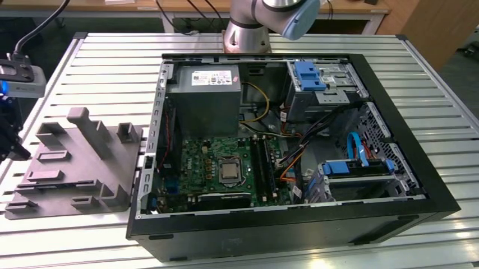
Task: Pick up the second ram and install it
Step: 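Pick up the second ram and move it above second insertion slot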
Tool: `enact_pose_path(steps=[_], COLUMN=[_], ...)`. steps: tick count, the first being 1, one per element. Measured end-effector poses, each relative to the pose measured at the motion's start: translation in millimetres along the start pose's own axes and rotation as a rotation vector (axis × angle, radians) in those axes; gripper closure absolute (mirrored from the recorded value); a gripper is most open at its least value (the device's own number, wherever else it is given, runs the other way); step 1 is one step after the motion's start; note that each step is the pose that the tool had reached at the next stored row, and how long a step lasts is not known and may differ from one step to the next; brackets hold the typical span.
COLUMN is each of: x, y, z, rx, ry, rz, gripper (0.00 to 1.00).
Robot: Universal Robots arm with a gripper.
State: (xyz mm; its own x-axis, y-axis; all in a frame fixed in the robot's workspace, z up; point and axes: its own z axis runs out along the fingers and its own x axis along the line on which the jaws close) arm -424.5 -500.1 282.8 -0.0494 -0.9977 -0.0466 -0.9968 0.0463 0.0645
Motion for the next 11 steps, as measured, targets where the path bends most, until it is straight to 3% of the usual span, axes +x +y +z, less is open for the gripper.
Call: enact_pose_path(steps=[11], x=[5.1], y=[-1.4], z=[12.1], rx=[0.0002], ry=[-0.0005], rz=[0.0], gripper=[0.9])
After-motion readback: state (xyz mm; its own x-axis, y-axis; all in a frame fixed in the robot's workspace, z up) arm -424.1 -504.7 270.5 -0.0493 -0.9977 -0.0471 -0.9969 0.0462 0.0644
